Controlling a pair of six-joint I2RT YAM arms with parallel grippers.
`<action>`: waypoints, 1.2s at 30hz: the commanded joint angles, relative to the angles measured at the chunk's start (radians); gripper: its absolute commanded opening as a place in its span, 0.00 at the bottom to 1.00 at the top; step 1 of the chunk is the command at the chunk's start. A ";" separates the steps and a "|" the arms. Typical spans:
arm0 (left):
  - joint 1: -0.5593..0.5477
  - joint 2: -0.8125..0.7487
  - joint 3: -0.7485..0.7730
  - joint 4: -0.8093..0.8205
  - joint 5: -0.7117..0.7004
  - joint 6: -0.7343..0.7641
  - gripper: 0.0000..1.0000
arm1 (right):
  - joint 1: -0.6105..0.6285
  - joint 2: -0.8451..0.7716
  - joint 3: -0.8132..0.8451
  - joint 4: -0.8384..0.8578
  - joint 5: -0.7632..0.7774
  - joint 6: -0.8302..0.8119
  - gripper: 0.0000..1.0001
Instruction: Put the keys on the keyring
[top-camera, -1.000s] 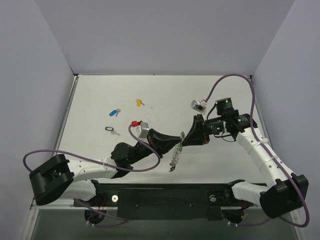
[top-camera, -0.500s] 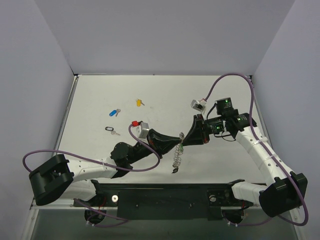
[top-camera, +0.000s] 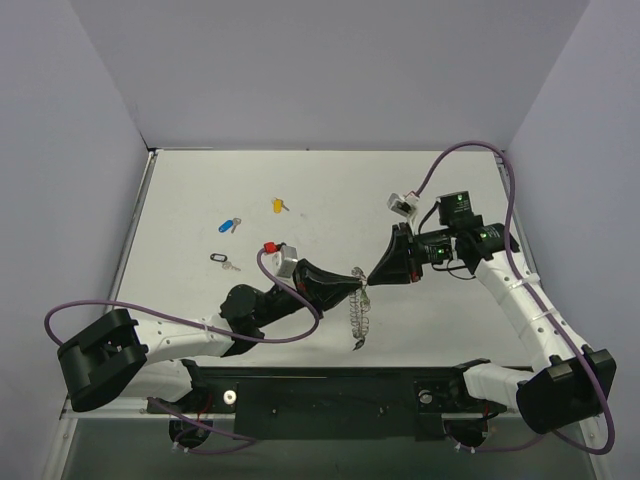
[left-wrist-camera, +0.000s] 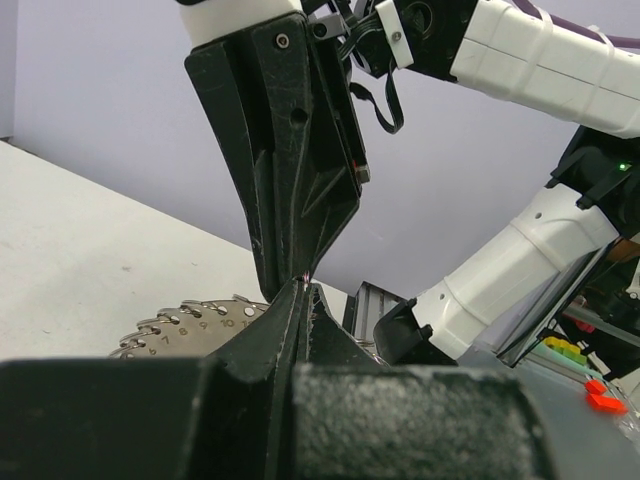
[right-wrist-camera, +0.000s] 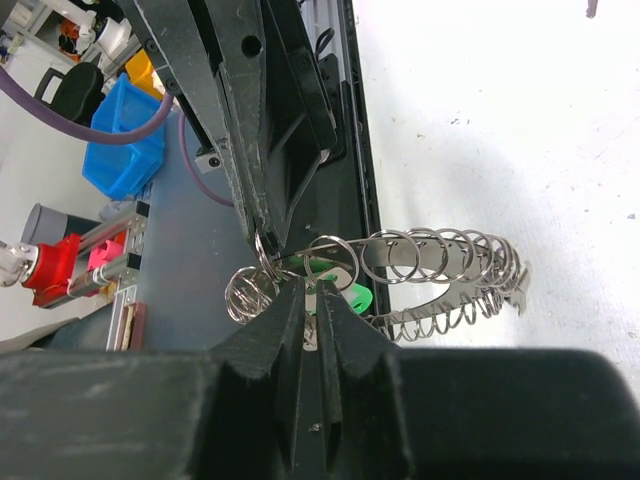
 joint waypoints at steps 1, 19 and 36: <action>0.012 -0.033 0.000 0.358 0.032 -0.027 0.00 | -0.014 -0.014 0.049 -0.027 -0.036 -0.003 0.05; 0.088 -0.090 0.027 0.196 0.259 -0.038 0.00 | -0.008 -0.066 0.013 -0.274 0.013 -0.420 0.46; 0.113 -0.203 0.078 -0.282 0.137 0.052 0.00 | 0.035 -0.072 0.138 -0.395 0.174 -0.379 0.53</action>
